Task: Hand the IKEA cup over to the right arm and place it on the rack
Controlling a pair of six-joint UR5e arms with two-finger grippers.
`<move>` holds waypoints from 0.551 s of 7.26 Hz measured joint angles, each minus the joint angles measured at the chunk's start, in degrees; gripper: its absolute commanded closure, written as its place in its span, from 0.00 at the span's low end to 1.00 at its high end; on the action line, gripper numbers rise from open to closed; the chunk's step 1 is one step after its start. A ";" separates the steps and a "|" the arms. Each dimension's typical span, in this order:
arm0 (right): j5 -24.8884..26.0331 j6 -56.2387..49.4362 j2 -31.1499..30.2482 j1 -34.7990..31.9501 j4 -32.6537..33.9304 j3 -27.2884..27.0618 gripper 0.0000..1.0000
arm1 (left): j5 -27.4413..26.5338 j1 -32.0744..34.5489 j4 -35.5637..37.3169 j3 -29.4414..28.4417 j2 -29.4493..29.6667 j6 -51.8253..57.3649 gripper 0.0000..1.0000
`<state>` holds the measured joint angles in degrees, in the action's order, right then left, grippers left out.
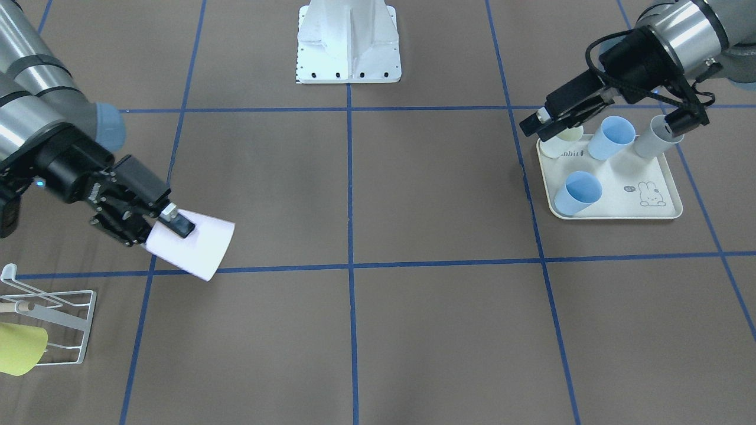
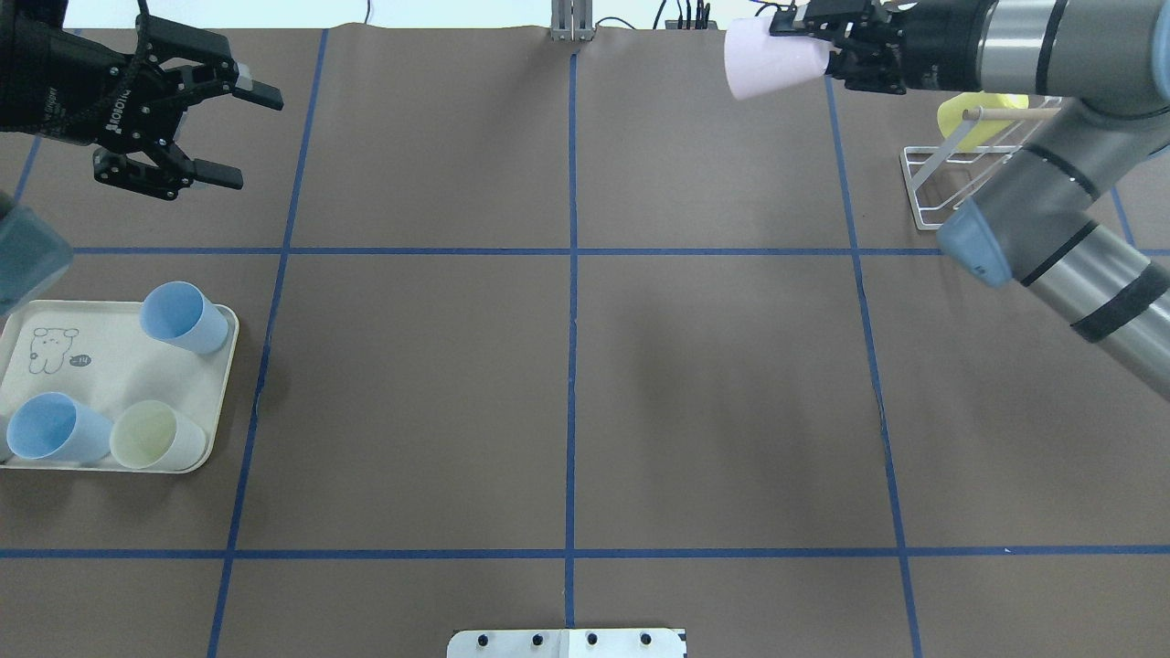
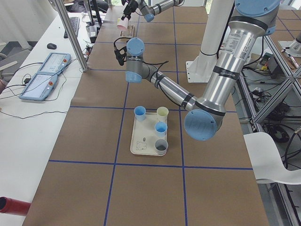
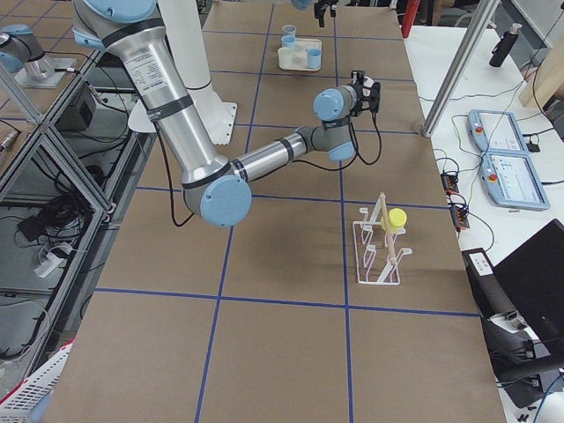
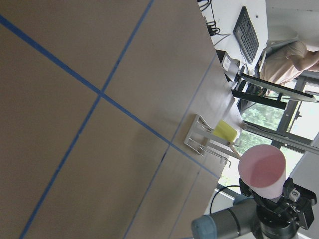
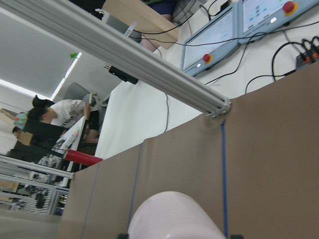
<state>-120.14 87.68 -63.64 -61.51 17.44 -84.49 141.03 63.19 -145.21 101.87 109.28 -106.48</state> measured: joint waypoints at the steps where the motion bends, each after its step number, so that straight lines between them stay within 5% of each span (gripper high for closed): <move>1: -2.85 -10.15 -0.36 -4.67 9.66 0.00 0.83 | 0.06 1.01 4.82 0.05 -0.48 5.99 0.00; 4: -7.10 -52.43 0.24 -15.42 42.40 0.74 0.83 | -0.29 3.64 14.58 0.34 -1.41 18.41 0.00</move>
<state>-127.23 35.25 -63.40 -76.92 59.84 -83.75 140.74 66.83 -130.63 102.21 107.88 -88.07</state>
